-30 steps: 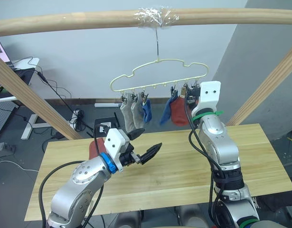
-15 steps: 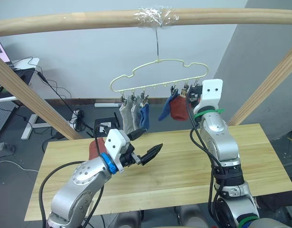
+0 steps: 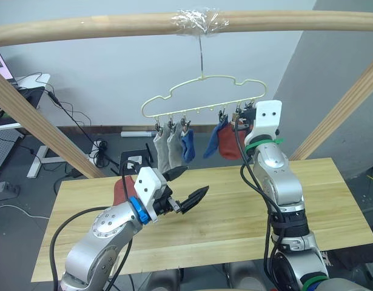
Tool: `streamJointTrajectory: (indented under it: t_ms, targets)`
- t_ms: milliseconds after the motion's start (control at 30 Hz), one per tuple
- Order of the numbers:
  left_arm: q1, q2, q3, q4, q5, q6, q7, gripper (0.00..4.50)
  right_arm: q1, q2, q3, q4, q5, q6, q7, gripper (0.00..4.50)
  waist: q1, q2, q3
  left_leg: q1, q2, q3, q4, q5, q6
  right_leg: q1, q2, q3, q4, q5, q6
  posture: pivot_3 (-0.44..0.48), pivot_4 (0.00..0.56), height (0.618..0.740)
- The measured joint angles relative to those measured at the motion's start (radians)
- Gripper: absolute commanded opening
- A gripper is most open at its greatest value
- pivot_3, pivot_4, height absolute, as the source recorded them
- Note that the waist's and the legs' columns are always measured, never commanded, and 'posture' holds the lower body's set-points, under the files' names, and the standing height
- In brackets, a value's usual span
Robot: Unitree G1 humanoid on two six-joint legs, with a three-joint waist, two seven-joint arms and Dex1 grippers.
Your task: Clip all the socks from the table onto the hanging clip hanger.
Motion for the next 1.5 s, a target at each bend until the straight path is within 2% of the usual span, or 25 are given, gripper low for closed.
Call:
streamJointTrajectory:
  t_ms: [367,400,433,600,967,1067,1200,1300,1500]
  targets:
    - [0.019,-0.002,-0.022,0.000,0.014,-0.020,0.001,4.50,0.002,-0.053,-0.002,0.000,0.000,0.004,0.044,0.11,0.000,0.000,0.000,0.000,0.000,0.000,0.000,0.000,0.000,0.000,0.000,0.000,0.000,0.000,0.000,-0.024,0.183,0.740]
    - [0.019,-0.002,-0.023,0.000,0.014,-0.021,0.001,4.50,0.004,-0.053,-0.001,0.000,0.000,0.004,0.046,0.83,0.000,0.000,0.000,0.000,0.000,0.000,0.000,0.000,0.000,0.000,0.000,0.000,0.000,0.000,0.000,-0.024,0.183,0.740]
    - [0.019,-0.002,-0.023,0.000,0.014,-0.021,0.002,4.50,0.008,-0.052,0.000,0.000,0.000,0.004,0.047,1.05,0.000,0.000,0.000,0.000,0.000,0.000,0.000,0.000,0.000,0.000,0.000,0.000,0.000,0.000,0.000,-0.024,0.184,0.740]
    - [0.017,-0.002,-0.024,0.000,0.014,-0.021,0.005,4.50,0.011,-0.041,0.002,0.000,0.000,0.005,0.047,2.86,0.000,0.000,0.000,0.000,0.000,0.000,0.000,0.000,0.000,0.000,0.000,0.000,0.000,0.000,0.000,-0.025,0.184,0.740]
    - [0.008,-0.002,-0.030,0.000,0.014,-0.021,0.019,4.50,-0.008,-0.018,0.001,0.004,-0.001,0.004,0.039,2.86,0.000,0.000,0.000,0.000,0.000,0.000,0.000,0.000,0.000,0.000,0.000,0.000,0.000,0.000,0.000,-0.023,0.190,0.740]
    - [0.007,-0.001,-0.031,0.000,0.014,-0.020,0.020,4.50,-0.022,0.000,-0.001,0.014,0.000,0.003,0.035,2.25,0.000,0.000,0.000,0.000,0.000,0.000,0.000,0.000,0.000,0.000,0.000,0.000,0.000,0.000,0.000,-0.019,0.192,0.740]
    - [0.008,-0.001,-0.031,0.000,0.014,-0.019,0.021,4.50,-0.029,0.030,-0.003,0.021,0.003,0.002,0.019,0.84,0.001,0.000,0.000,0.000,0.000,0.000,0.000,0.000,0.000,0.000,0.000,0.000,0.000,0.000,0.000,-0.017,0.194,0.740]
    - [0.008,0.000,-0.031,0.000,0.014,-0.019,0.022,4.50,-0.030,0.030,-0.009,0.030,0.003,0.002,0.019,0.04,0.002,0.000,0.000,0.000,0.000,0.000,0.000,0.000,0.000,0.000,0.000,0.000,0.000,0.000,0.000,-0.017,0.193,0.740]
    - [0.010,0.000,-0.035,-0.002,0.013,-0.018,0.023,4.50,-0.031,0.013,-0.011,0.042,0.002,-0.010,0.023,0.01,0.002,0.000,0.000,0.000,0.000,0.000,0.000,0.000,0.000,0.000,0.000,0.000,0.000,0.000,0.000,-0.020,0.197,0.740]
